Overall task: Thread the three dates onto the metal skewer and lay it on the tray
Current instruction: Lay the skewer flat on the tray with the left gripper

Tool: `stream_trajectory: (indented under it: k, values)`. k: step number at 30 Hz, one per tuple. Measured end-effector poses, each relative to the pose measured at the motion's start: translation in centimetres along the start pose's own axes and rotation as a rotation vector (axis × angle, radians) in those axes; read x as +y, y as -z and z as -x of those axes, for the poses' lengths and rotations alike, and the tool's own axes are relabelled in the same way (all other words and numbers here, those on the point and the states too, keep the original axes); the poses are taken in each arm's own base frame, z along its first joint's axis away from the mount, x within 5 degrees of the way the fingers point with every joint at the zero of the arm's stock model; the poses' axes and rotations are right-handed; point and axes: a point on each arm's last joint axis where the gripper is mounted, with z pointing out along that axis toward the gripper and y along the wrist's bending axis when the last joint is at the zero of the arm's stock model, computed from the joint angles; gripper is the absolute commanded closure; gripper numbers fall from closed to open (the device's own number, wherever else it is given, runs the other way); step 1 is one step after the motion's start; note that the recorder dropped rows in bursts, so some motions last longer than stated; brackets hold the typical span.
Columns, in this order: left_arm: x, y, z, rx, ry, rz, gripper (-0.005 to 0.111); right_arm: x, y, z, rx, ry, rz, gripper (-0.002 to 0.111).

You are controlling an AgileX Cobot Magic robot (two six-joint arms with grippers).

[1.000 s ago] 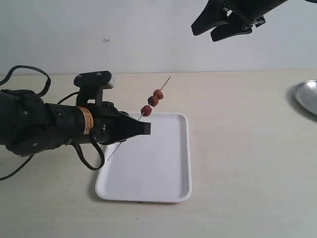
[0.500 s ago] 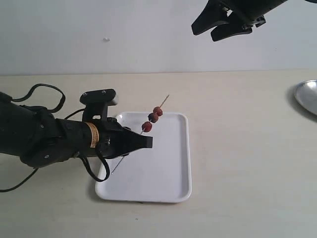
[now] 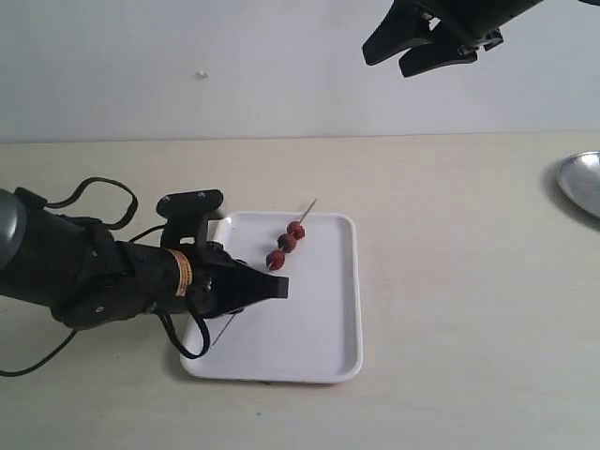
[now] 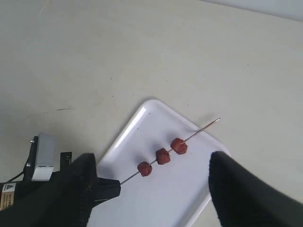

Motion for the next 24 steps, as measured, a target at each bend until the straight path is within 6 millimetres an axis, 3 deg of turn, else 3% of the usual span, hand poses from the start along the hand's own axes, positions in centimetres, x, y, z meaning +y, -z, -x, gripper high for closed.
stream_trajectory:
  k: [7, 17, 24]
  values:
    - [0.04, -0.05, -0.06, 0.003, 0.008, 0.003, 0.105, -0.02, 0.00, 0.04, -0.004, 0.000, -0.003, 0.044]
    - [-0.11, 0.41, -0.06, 0.027, 0.023, 0.025, 0.061, -0.05, 0.00, 0.08, -0.009, 0.000, -0.006, 0.044]
    - [-0.50, 0.56, -0.04, 0.025, 0.022, 0.017, 0.050, -0.05, 0.00, 0.08, -0.009, 0.000, -0.006, 0.044]
